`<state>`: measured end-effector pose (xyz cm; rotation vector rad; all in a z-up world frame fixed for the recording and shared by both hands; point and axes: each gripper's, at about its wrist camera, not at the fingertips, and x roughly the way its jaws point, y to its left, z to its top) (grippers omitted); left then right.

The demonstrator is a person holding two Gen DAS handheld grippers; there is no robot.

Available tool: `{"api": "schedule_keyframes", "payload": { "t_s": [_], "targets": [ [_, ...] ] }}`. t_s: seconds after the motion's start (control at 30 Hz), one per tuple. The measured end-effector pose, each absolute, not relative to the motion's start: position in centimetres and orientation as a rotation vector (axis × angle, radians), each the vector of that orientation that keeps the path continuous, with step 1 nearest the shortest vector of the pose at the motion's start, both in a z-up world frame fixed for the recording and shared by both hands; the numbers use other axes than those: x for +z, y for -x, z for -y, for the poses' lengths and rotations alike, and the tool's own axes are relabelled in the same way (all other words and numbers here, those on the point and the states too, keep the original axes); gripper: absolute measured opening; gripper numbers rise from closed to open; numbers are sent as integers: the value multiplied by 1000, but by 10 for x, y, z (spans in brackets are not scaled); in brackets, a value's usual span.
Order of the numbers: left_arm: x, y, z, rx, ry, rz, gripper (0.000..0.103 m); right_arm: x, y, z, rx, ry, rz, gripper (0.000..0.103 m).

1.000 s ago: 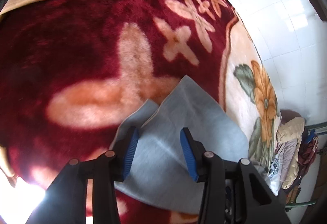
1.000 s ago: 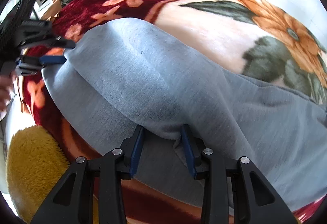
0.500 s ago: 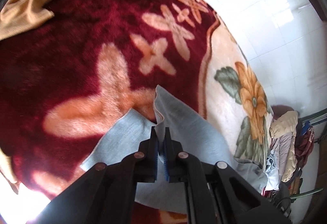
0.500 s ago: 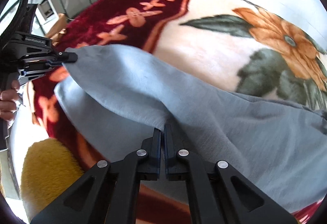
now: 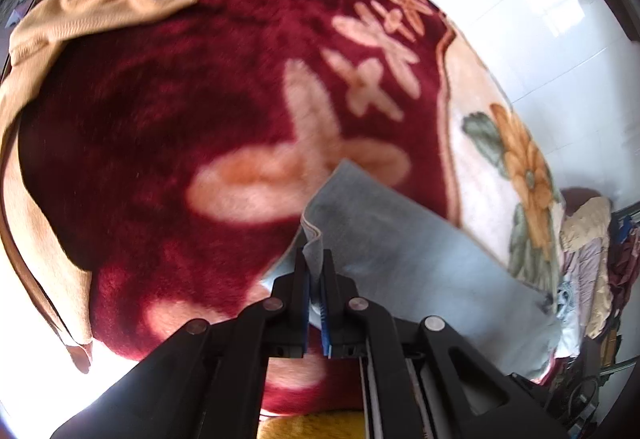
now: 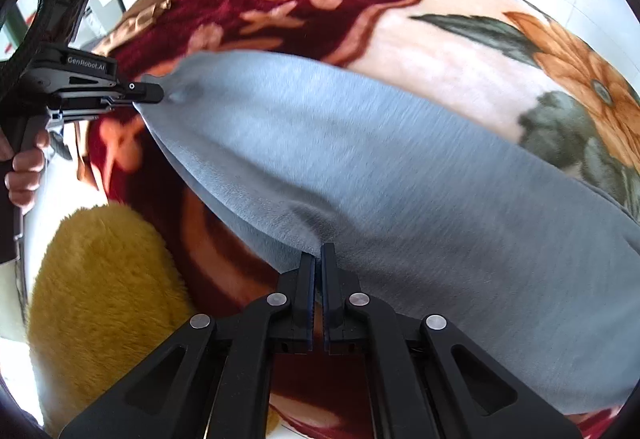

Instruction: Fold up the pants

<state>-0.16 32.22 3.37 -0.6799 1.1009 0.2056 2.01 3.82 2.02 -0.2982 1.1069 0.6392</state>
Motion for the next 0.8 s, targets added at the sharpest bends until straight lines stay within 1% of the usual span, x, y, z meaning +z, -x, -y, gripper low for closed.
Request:
{"api": "schedule_keyframes", "payload": {
  "t_s": [0.1, 0.13, 0.2, 0.23, 0.27, 0.3, 0.33, 0.4, 0.47, 0.53, 0.63, 0.8],
  "targets": [
    [26, 1, -321, 217, 667, -1127, 6, 16, -18, -37, 631, 291, -1100, 5],
    [27, 1, -321, 222, 662, -1125, 8, 16, -17, -37, 637, 285, -1099, 7],
    [32, 2, -321, 248, 649, -1123, 9, 18, -15, -34, 658, 264, -1109, 17],
    [34, 2, -321, 264, 641, -1123, 13, 19, -13, -33, 670, 252, -1121, 21],
    [37, 2, -321, 278, 631, -1123, 17, 21, -12, -32, 686, 240, -1136, 26],
    [41, 3, -321, 299, 619, -1122, 25, 23, -11, -29, 702, 227, -1148, 27],
    [45, 4, -320, 311, 611, -1114, 29, 26, -10, -26, 713, 215, -1156, 27],
    [56, 6, -317, 315, 603, -1093, 31, 34, -11, -14, 723, 189, -1175, 27],
    [67, 7, -311, 310, 596, -1073, 35, 42, -13, 4, 703, 178, -1168, 27],
    [75, 6, -302, 306, 587, -1058, 41, 52, -19, 31, 656, 165, -1157, 28],
    [83, 2, -286, 282, 573, -1041, 46, 62, -34, 75, 553, 177, -1147, 28],
    [73, -16, -260, 276, 536, -1076, 47, 74, -73, 157, 325, 215, -1132, 28]
  ]
}}
